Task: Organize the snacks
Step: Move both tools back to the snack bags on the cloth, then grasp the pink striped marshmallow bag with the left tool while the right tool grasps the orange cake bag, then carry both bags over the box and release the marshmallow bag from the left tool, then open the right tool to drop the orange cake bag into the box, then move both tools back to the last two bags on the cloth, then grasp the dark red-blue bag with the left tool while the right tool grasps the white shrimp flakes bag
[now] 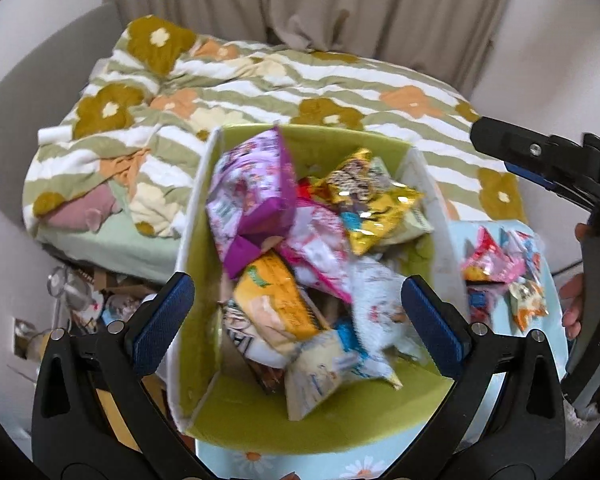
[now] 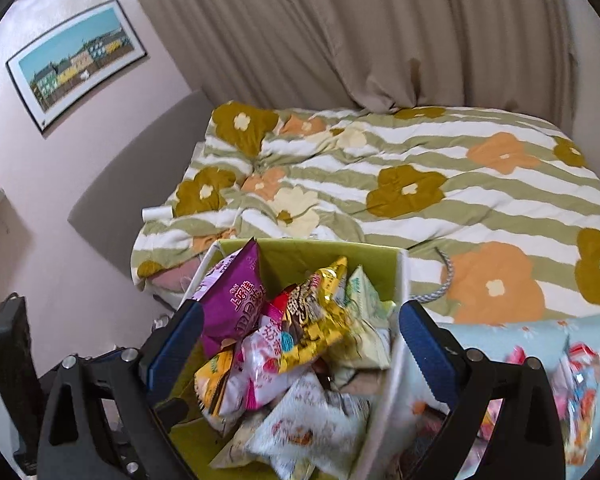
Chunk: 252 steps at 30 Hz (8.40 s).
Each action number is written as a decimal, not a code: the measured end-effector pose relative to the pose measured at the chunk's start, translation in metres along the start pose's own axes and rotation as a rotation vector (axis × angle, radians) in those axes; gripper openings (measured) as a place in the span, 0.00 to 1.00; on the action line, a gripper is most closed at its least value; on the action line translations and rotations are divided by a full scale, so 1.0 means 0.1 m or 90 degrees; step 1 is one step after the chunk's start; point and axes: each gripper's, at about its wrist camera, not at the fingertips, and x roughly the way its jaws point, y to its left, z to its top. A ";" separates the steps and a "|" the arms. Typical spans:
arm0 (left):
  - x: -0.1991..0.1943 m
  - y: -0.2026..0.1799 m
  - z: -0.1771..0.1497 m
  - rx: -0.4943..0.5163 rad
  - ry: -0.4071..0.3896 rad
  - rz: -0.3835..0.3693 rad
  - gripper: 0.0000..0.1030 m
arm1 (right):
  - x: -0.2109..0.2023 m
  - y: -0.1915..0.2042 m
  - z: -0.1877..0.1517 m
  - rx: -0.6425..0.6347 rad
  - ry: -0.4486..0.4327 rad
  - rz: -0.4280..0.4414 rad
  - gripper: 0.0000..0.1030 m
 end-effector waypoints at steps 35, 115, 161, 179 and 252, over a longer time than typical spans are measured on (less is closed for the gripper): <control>1.11 -2.95 -0.34 0.240 0.092 -0.035 1.00 | -1.17 -3.07 -1.35 0.122 0.099 -0.089 1.00; 1.30 -3.22 -0.59 0.275 0.228 -0.104 0.72 | -0.68 -2.88 -1.86 0.005 0.209 -0.042 0.69; 0.03 0.01 -0.55 0.021 0.044 0.015 0.92 | -0.16 0.14 -0.72 -0.135 0.095 0.075 0.69; -0.21 0.22 -0.73 0.016 0.016 0.001 1.00 | 0.07 0.28 -0.61 -0.104 0.109 0.051 0.70; 0.80 -2.70 -1.37 0.190 0.079 0.179 0.96 | -0.82 -2.91 -0.98 0.087 0.118 -0.066 1.00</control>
